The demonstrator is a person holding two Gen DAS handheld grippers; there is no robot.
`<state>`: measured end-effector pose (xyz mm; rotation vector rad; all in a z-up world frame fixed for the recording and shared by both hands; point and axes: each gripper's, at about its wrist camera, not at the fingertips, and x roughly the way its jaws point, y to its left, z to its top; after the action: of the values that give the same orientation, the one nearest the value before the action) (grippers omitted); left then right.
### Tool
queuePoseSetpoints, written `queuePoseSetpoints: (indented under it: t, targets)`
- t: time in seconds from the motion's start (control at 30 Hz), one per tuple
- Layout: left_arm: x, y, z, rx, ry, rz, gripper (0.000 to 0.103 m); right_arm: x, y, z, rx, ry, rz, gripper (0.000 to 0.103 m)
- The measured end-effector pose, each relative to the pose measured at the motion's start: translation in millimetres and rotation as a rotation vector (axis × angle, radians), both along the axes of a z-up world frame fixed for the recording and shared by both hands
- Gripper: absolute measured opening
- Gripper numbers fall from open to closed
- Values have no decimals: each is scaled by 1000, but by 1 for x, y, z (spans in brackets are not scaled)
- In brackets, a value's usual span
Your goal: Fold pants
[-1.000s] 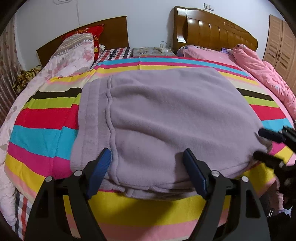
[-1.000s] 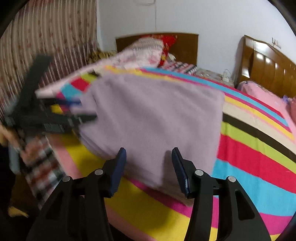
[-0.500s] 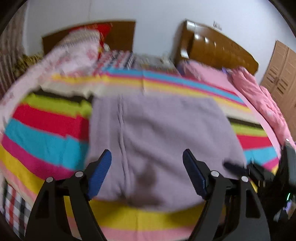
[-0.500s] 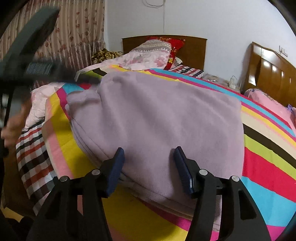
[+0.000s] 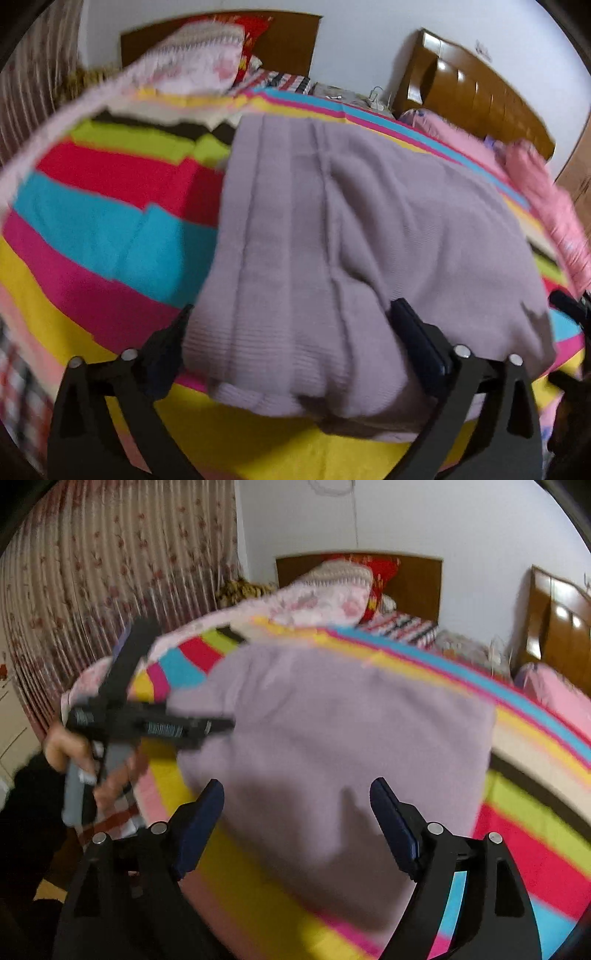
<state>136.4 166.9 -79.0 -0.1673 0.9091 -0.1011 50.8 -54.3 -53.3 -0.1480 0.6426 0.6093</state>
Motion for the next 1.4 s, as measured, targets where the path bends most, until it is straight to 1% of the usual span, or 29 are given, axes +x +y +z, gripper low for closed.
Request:
queuePoseSetpoints:
  t: [0.07, 0.1, 0.13, 0.17, 0.2, 0.27, 0.33, 0.37, 0.4, 0.47, 0.5, 0.57, 0.6, 0.67, 0.7, 0.87, 0.9, 0.97, 1.07, 1.1, 1.13, 1.17, 1.23, 1.27, 1.33, 1.4]
  targets:
    - [-4, -4, 0, 26, -18, -1, 102, 22, -5, 10, -29, -13, -37, 79]
    - [-5, -7, 1, 52, -30, 5, 102, 31, -5, 11, -38, -4, -34, 80]
    - [-7, -11, 2, 83, -42, 7, 102, 49, -6, 10, -43, 33, -7, 85]
    - [-9, -16, 4, 120, -53, 8, 102, 71, -5, 5, -35, 95, 33, 87]
    - [-8, -19, 5, 139, -58, 10, 102, 88, -4, 1, -22, 133, 56, 87]
    - [-8, -21, 5, 165, -63, 14, 102, 126, -4, -10, 3, 201, 72, 87]
    - [-7, -21, 6, 160, -59, 20, 102, 158, -6, -21, 15, 255, 74, 87]
    - [-7, -20, 6, 157, -57, 22, 102, 175, -10, -24, 36, 285, 64, 87]
    - [-7, -20, 6, 156, -55, 23, 102, 189, -15, -25, 43, 299, 20, 86]
    - [-6, -21, 7, 159, -52, 20, 102, 200, -29, -17, 48, 277, -103, 86]
    - [-5, -21, 7, 159, -48, 18, 102, 199, -39, -8, 95, 255, -127, 86]
    - [-5, -18, 6, 153, -46, 17, 102, 188, -53, 7, 195, 219, -132, 86]
    - [-5, -17, 5, 147, -46, 18, 102, 176, -58, 14, 221, 197, -131, 87]
    - [-4, -17, 4, 140, -48, 22, 102, 147, -56, 19, 219, 168, -93, 87]
    - [-4, -17, 4, 142, -49, 24, 102, 135, -53, 19, 206, 161, -74, 87]
    - [-5, -19, 5, 173, -61, 26, 102, 53, -35, 8, 91, 87, 4, 87]
    - [-5, -20, 5, 174, -62, 28, 102, 46, -34, 7, 78, 81, 12, 87]
    - [-4, -20, 5, 178, -62, 30, 102, 21, -21, -6, 10, 73, 13, 87]
    - [-5, -21, 6, 190, -65, 32, 102, -3, -10, -33, -70, 105, 4, 89]
    - [-5, -22, 6, 191, -64, 33, 102, -20, -6, -39, -99, 54, -15, 89]
    - [-5, -23, 6, 191, -65, 34, 102, -32, -4, -42, -115, 30, -15, 89]
    - [-6, -24, 6, 190, -66, 36, 102, -45, 0, -45, -143, 19, -4, 92]
    - [-5, -23, 5, 184, -64, 37, 102, -56, -1, -46, -171, -5, -2, 92]
    - [-5, -23, 5, 183, -64, 38, 102, -61, -5, -43, -166, -4, -4, 92]
    - [-5, -23, 5, 186, -64, 38, 102, -60, -15, -36, -117, 16, -11, 92]
    - [-6, -24, 5, 192, -64, 41, 102, -61, -28, -25, -12, 51, -12, 92]
